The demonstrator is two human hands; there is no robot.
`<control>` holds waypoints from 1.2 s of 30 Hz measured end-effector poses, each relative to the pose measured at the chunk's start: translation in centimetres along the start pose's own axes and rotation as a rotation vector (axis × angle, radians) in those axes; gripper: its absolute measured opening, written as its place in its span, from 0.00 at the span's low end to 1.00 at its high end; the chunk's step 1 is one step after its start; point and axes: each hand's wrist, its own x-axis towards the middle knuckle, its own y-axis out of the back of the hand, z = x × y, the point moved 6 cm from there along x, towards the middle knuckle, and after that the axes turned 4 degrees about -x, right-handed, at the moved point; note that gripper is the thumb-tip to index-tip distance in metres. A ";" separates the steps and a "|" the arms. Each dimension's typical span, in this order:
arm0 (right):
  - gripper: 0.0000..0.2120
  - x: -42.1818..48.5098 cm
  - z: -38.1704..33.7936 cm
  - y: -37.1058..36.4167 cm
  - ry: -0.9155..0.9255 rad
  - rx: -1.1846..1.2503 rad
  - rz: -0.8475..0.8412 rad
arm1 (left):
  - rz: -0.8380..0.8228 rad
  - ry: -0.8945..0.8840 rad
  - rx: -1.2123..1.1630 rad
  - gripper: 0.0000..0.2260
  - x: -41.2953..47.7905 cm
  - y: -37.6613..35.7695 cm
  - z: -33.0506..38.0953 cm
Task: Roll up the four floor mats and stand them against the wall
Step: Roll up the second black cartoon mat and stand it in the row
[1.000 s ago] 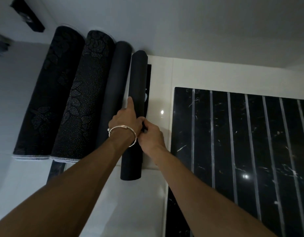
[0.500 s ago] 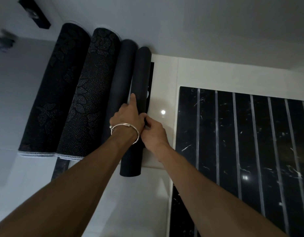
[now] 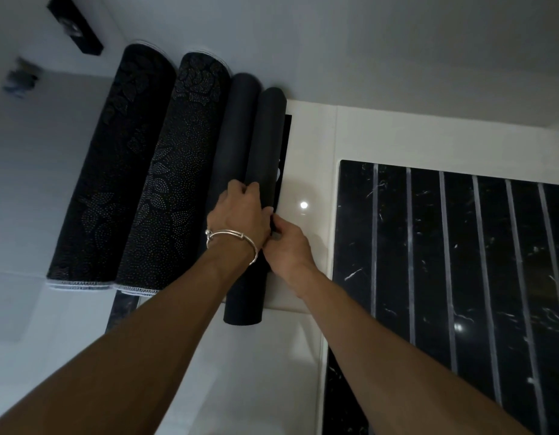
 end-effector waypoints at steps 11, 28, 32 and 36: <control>0.15 1.7 -0.4 -1.2 -0.007 -0.022 -0.045 | 0.114 -0.113 -0.238 0.16 0.3 0.6 -1.1; 0.06 2.9 0.3 -2.0 0.052 -0.217 0.063 | -0.037 -0.204 -0.207 0.15 1.3 -1.0 -1.6; 0.06 2.6 -0.7 -1.6 0.054 -0.382 0.041 | -0.088 -0.170 -0.045 0.14 2.1 -0.8 -1.3; 0.12 0.3 -1.8 0.6 0.144 -0.446 -0.015 | -0.110 -0.184 0.127 0.12 2.2 -0.6 -1.0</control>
